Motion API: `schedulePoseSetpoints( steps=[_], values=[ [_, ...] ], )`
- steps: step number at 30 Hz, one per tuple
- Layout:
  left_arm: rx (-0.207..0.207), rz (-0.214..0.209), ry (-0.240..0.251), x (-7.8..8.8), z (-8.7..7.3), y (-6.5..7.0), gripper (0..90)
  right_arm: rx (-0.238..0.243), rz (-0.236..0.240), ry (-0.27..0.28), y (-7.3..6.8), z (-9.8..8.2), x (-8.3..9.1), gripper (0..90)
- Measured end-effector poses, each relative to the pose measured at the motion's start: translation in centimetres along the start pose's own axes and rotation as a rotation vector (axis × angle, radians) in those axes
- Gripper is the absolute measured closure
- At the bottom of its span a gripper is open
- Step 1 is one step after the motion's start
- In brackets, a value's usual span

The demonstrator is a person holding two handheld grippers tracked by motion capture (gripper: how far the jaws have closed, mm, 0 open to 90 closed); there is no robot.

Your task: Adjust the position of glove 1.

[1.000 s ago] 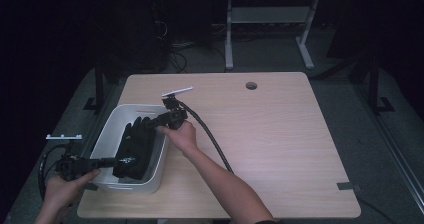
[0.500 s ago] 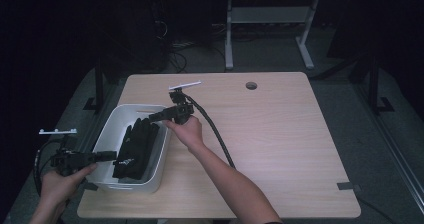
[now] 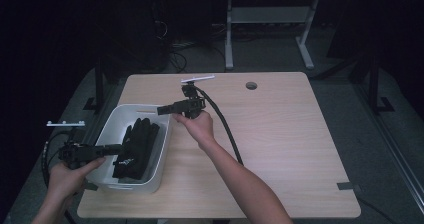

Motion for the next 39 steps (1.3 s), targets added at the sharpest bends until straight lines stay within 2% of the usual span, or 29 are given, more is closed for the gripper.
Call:
schedulePoseSetpoints(
  steps=[3,7,16,23,39],
  values=[
    [-0.005,-0.009,0.0,-0.3,0.2,0.4,59.7,-0.004,0.001,0.012,-0.1,0.1,0.8,54.4],
    [0.008,-0.009,0.011,-0.5,0.7,0.9,56.4,-0.002,0.016,0.029,-0.2,0.4,1.7,52.5],
    [-0.005,-0.023,0.019,-1.0,1.3,2.0,52.7,0.002,0.033,0.053,-0.5,0.7,3.3,48.7],
    [-0.003,-0.026,0.026,-1.2,1.6,2.5,48.6,-0.003,0.05,0.07,-0.4,0.9,4.6,42.3],
    [-0.021,-0.042,0.026,-2.1,2.4,4.0,39.2,-0.025,0.038,0.103,0.1,0.3,7.6,39.4]
  ],
)
Point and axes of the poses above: each handheld gripper's, and its own axes: x roughly backward along the jaws, z roughly out of its top, y roughly to its right, the point moved 5 cm from there along -x, roughly forward along the jaws, and after that the axes turned 14 degrees about z, right-handed, at the moved point
